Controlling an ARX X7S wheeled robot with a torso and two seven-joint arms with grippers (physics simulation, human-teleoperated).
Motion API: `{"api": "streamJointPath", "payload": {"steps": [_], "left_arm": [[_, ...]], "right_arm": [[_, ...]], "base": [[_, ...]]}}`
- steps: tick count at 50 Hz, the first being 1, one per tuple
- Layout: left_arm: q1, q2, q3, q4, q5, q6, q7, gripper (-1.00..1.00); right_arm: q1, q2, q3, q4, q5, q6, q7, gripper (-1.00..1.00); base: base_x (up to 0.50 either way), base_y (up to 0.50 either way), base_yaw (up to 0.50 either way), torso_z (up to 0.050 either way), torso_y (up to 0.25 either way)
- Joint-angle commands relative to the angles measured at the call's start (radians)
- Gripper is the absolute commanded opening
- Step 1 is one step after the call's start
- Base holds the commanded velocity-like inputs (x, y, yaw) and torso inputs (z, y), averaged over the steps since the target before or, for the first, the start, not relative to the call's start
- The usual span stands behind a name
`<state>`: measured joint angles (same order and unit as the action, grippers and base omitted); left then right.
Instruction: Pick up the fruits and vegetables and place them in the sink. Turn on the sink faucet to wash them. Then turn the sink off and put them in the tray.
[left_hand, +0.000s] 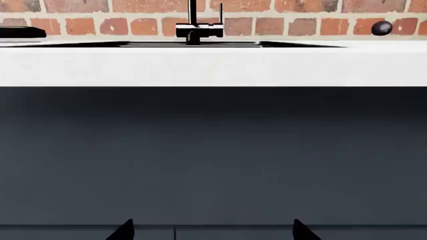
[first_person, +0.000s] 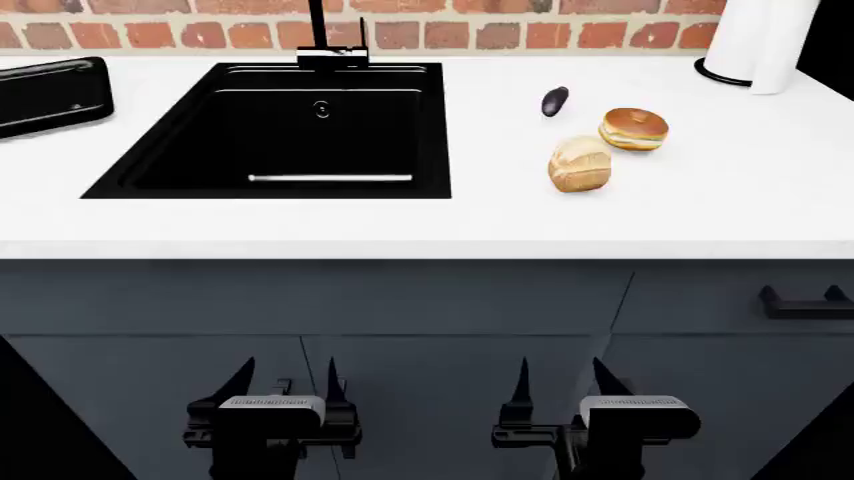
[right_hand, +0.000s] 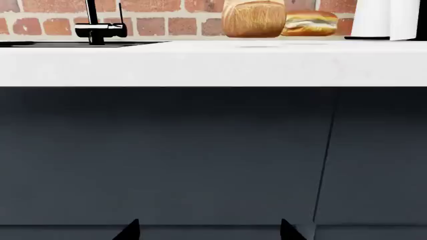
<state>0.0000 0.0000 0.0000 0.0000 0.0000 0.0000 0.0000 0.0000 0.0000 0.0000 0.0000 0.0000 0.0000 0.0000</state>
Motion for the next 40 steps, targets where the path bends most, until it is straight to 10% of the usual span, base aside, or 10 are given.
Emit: {"api": "streamJointPath", "payload": {"steps": [1, 11, 18, 26, 34, 40], "left_arm": [[0.004, -0.018, 0.020, 0.006, -0.036, 0.021, 0.006, 1.00], [0.013, -0.071, 0.049, 0.153, -0.149, -0.171, 0.037, 1.00], [-0.038, -0.157, 0.116, 0.566, -0.168, -0.574, 0.029, 1.00], [-0.413, -0.245, 0.148, 0.829, -0.294, -1.204, 0.083, 1.00], [-1.030, -0.202, 0.095, 0.497, -0.418, -1.566, 0.220, 1.00], [-1.260, -0.221, 0.291, 0.034, -0.342, -1.234, 0.333, 1.00]], "right_arm": [[-0.010, 0.015, -0.006, -0.012, 0.031, -0.015, 0.020, 1.00], [-0.037, 0.063, -0.050, -0.171, 0.039, 0.036, 0.044, 1.00], [0.035, 0.148, -0.108, -0.689, 0.042, 0.482, -0.019, 1.00], [0.447, 0.233, -0.043, -0.960, 0.144, 1.201, -0.109, 1.00], [1.000, 0.261, 0.173, -0.706, 0.466, 1.570, -0.184, 1.00], [1.239, 0.359, 0.035, -0.315, 0.447, 1.367, -0.243, 1.00]], "base": [[0.00, 0.00, 0.00, 0.000, 0.000], [0.00, 0.00, 0.00, 0.045, 0.001], [0.00, 0.00, 0.00, 0.050, 0.000], [0.00, 0.00, 0.00, 0.050, 0.000], [0.00, 0.00, 0.00, 0.046, 0.000], [0.22, -0.13, 0.00, 0.000, 0.000]]}}
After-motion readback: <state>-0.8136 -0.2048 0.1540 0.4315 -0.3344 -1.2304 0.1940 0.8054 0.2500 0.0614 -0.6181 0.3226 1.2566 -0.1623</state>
